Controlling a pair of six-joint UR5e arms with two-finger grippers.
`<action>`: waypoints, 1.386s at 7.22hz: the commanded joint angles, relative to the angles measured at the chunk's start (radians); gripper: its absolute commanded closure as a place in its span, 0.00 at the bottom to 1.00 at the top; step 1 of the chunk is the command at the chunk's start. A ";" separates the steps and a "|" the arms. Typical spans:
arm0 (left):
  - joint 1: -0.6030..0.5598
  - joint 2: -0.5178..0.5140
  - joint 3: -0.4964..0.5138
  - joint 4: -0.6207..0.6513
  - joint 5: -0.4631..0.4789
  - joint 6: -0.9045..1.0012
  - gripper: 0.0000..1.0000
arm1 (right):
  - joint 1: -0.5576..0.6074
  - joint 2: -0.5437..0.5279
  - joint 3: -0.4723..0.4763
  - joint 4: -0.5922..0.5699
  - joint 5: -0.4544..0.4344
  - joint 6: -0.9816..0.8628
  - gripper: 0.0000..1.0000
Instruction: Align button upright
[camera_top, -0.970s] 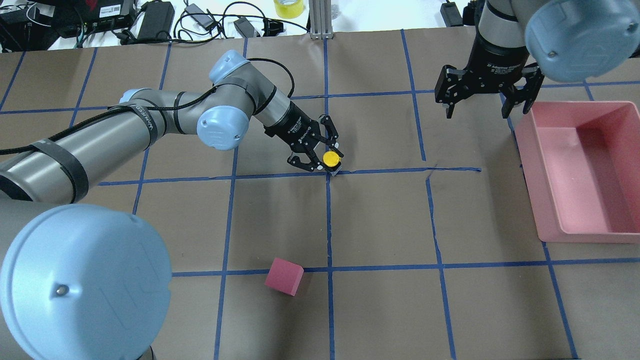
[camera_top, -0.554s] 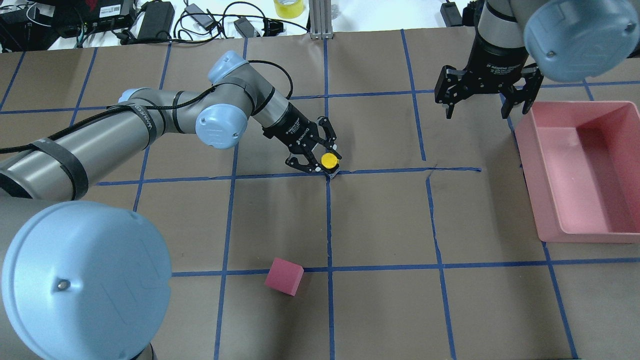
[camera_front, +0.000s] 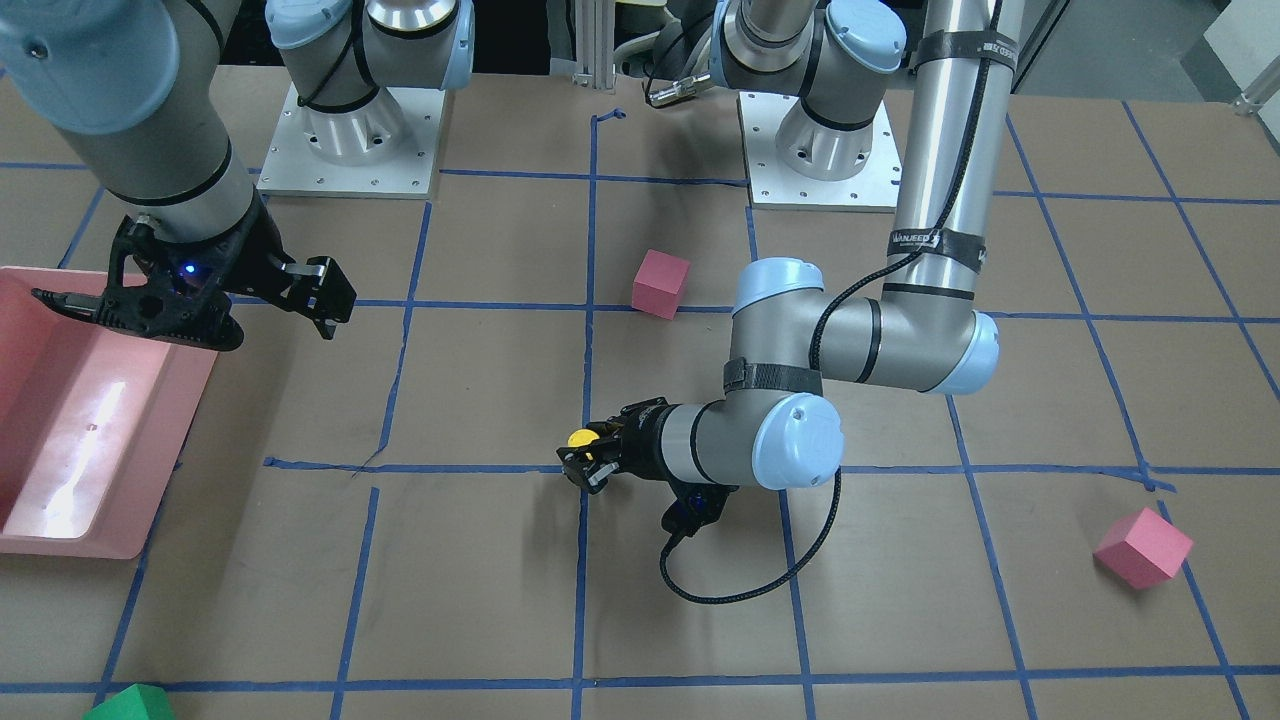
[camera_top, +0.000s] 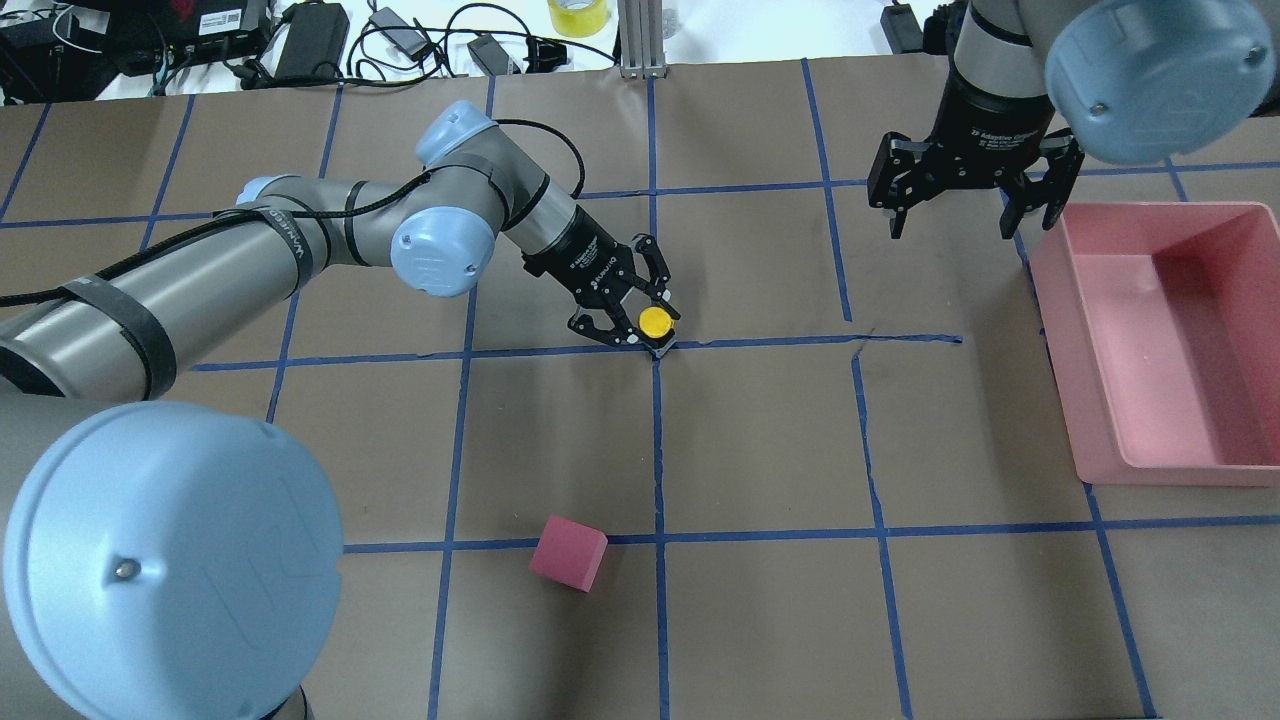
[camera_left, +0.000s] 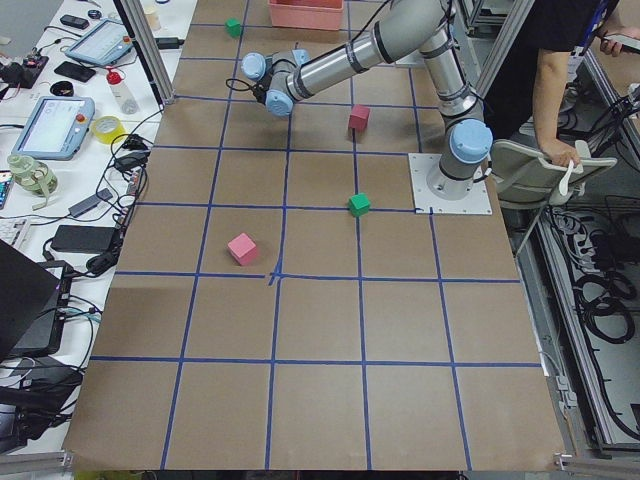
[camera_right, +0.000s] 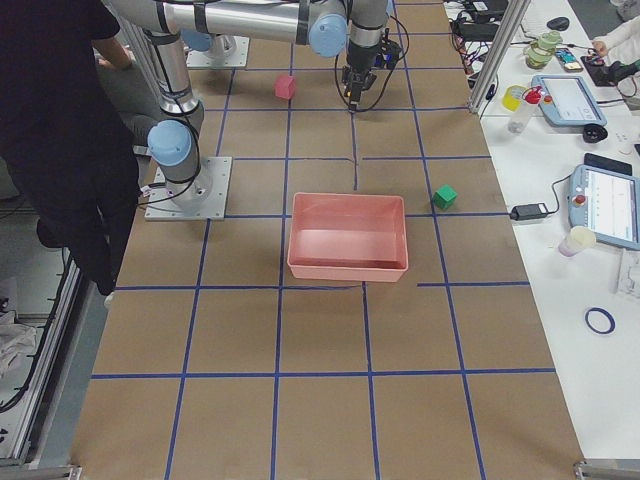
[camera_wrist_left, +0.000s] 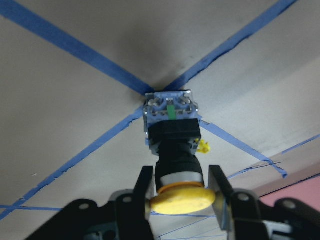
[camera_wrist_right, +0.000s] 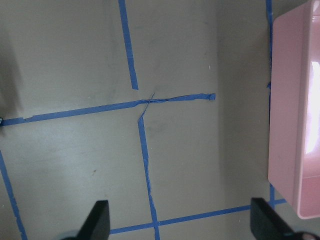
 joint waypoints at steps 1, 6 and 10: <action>0.002 0.048 0.013 0.004 0.092 0.003 0.07 | 0.000 -0.001 0.000 0.001 -0.001 0.000 0.00; 0.017 0.366 0.017 -0.246 0.401 0.403 0.00 | 0.008 -0.013 -0.027 -0.005 0.038 -0.001 0.00; 0.021 0.577 0.013 -0.335 0.716 0.813 0.00 | 0.014 -0.024 -0.057 0.012 0.164 -0.111 0.00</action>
